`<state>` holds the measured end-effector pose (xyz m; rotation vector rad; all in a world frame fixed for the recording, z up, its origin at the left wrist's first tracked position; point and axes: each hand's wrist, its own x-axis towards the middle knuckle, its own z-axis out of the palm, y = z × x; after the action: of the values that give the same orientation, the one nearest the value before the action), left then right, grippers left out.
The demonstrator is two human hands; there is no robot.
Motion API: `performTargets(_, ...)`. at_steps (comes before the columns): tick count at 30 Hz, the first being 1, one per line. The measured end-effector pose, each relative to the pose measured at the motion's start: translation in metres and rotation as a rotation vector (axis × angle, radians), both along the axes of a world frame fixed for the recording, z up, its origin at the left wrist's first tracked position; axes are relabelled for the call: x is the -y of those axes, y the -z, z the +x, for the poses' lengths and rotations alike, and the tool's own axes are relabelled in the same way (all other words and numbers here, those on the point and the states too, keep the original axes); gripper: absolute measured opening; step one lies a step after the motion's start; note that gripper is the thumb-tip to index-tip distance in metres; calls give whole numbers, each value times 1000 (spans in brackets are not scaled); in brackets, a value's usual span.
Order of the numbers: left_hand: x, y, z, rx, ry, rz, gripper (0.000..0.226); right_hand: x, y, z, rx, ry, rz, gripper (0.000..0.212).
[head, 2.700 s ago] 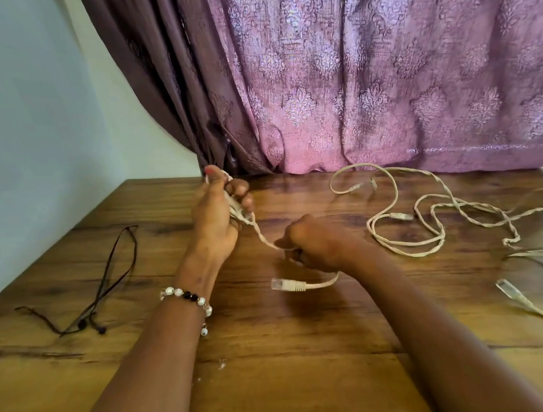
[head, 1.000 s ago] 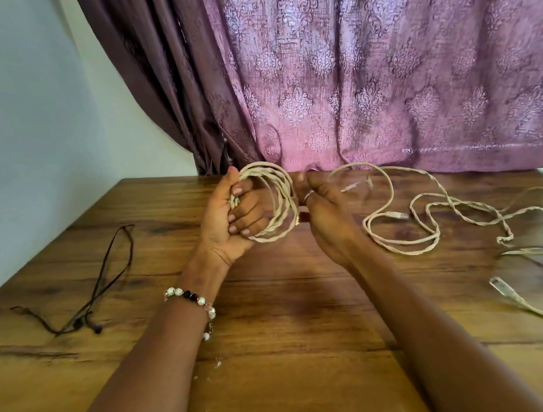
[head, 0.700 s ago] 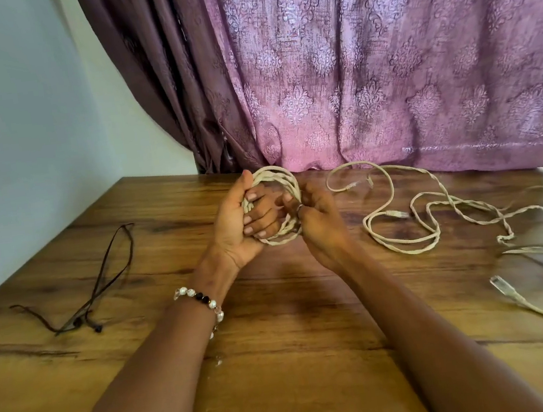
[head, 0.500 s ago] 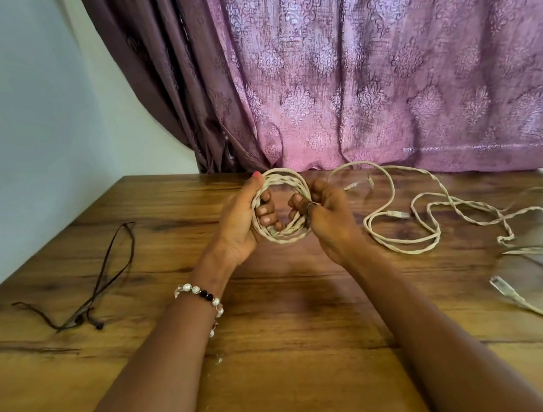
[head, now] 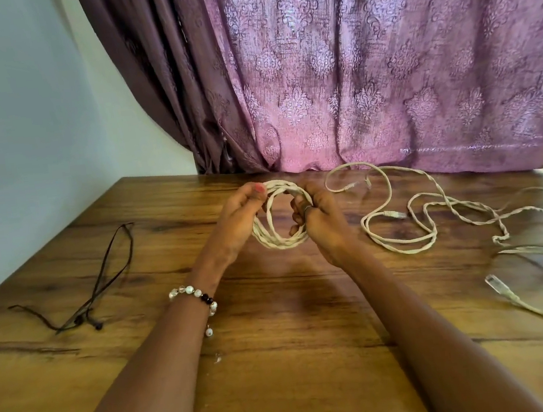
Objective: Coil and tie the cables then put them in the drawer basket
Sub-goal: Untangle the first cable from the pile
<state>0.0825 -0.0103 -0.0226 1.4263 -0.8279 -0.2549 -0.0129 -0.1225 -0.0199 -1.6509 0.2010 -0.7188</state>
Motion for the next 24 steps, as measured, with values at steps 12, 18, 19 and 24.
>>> performTargets(12,12,7,-15,174,-57,189,27,18,9,8,-155,278,-346,19)
performTargets(18,17,1,-21,-316,41,-141,14,12,0,3,-123,-29,156,33)
performTargets(19,17,0,-21,-411,79,-193,16,14,-2,1,-105,-89,256,32)
performTargets(24,12,-5,-11,-685,254,-286,40,20,-4,-3,-27,-341,538,22)
